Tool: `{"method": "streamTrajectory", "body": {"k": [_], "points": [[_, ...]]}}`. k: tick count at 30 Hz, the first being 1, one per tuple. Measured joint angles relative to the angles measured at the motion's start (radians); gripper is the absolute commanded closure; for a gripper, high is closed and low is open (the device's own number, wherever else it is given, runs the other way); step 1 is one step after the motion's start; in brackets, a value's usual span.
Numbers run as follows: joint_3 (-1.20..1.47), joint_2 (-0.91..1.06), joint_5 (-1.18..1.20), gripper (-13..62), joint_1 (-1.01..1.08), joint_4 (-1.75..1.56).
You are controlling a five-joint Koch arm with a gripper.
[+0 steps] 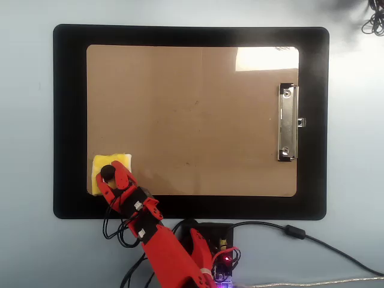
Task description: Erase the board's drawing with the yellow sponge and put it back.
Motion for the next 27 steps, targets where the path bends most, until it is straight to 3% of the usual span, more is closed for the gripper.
{"method": "streamTrajectory", "body": {"k": [2,8,13,17,22,27], "points": [[0.000,0.000,-0.003,15.7,0.000,0.000],[-0.018,0.014,-0.008,15.6,-0.014,0.000],[-0.074,0.201,-0.043,15.7,0.000,0.097],[-0.272,0.379,-0.107,15.6,0.005,0.508],[-0.604,0.425,-0.124,15.3,0.144,1.241],[-0.541,0.436,0.023,15.5,0.420,1.644]]}}
